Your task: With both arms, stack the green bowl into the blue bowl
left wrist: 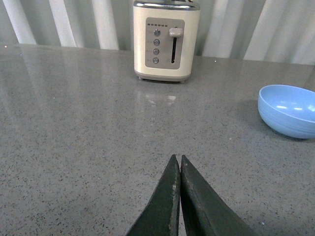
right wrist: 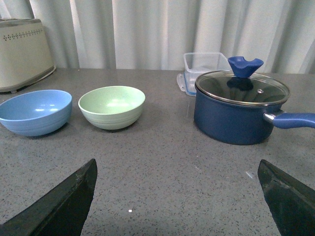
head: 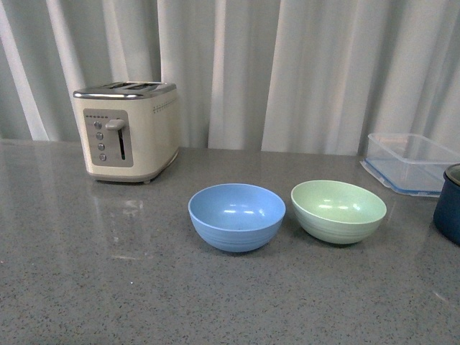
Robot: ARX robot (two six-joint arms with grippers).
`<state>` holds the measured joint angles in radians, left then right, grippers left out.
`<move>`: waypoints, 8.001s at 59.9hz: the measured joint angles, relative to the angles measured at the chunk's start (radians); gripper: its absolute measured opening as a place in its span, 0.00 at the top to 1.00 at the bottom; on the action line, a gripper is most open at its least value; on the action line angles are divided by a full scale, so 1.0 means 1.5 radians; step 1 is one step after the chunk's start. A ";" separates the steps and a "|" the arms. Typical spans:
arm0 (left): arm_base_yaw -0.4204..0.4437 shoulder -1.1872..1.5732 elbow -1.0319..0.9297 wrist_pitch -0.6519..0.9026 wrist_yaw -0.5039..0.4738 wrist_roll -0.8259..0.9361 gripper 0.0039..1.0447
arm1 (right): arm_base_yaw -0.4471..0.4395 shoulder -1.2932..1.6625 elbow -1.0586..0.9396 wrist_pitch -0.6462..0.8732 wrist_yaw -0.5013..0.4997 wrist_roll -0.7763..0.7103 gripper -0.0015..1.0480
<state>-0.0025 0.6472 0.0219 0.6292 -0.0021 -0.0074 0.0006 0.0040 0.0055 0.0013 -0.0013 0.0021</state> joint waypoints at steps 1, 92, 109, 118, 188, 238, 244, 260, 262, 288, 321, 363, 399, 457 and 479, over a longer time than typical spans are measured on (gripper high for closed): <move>0.000 -0.010 0.000 -0.008 0.000 0.000 0.97 | 0.000 0.000 0.000 0.000 0.000 0.000 0.10; 0.000 -0.429 -0.001 -0.419 0.000 0.000 0.84 | 0.000 0.000 0.000 0.000 0.000 0.000 0.10; 0.000 -0.429 -0.001 -0.419 0.000 0.000 0.31 | 0.000 0.000 0.000 0.000 0.000 0.000 0.10; 0.000 -0.429 -0.001 -0.419 0.000 0.002 0.05 | 0.000 0.000 0.000 0.000 0.000 0.000 0.10; 0.000 -0.429 -0.001 -0.419 0.000 0.002 0.06 | 0.066 1.215 0.830 -0.068 0.129 0.212 0.10; 0.000 -0.429 -0.001 -0.419 0.000 0.002 0.06 | 0.066 1.402 1.002 -0.129 0.121 0.231 0.70; 0.000 -0.429 -0.001 -0.419 0.000 0.002 0.06 | 0.066 1.402 1.001 -0.128 0.120 0.230 0.84; 0.000 -0.429 -0.001 -0.419 0.000 0.002 0.06 | 0.075 1.332 0.967 -0.097 0.108 0.223 0.98; 0.000 -0.429 -0.001 -0.419 0.000 0.002 0.06 | 0.080 1.315 0.961 -0.092 0.102 0.223 0.98; 0.000 -0.429 -0.001 -0.419 0.000 0.002 0.06 | 0.225 1.255 0.926 0.029 0.066 0.222 0.98; 0.000 -0.429 -0.001 -0.419 0.000 0.002 0.06 | 0.266 1.333 0.919 0.037 0.092 0.212 0.88; 0.000 -0.429 -0.001 -0.419 0.001 0.002 0.06 | 0.140 0.886 0.365 0.508 0.132 0.014 0.80; 0.000 -0.429 -0.001 -0.419 0.001 0.002 0.06 | 0.045 0.624 0.098 0.517 0.042 0.001 0.99; 0.000 -0.429 -0.001 -0.419 0.001 0.002 0.06 | 0.001 0.259 0.000 0.262 0.002 0.001 0.99; 0.000 -0.429 -0.001 -0.419 0.001 0.002 0.06 | 0.001 0.158 0.000 0.162 0.002 0.001 0.99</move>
<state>-0.0025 0.0032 0.0212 0.0006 -0.0002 -0.0051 0.0025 0.2413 0.0051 0.2447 0.0013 0.0029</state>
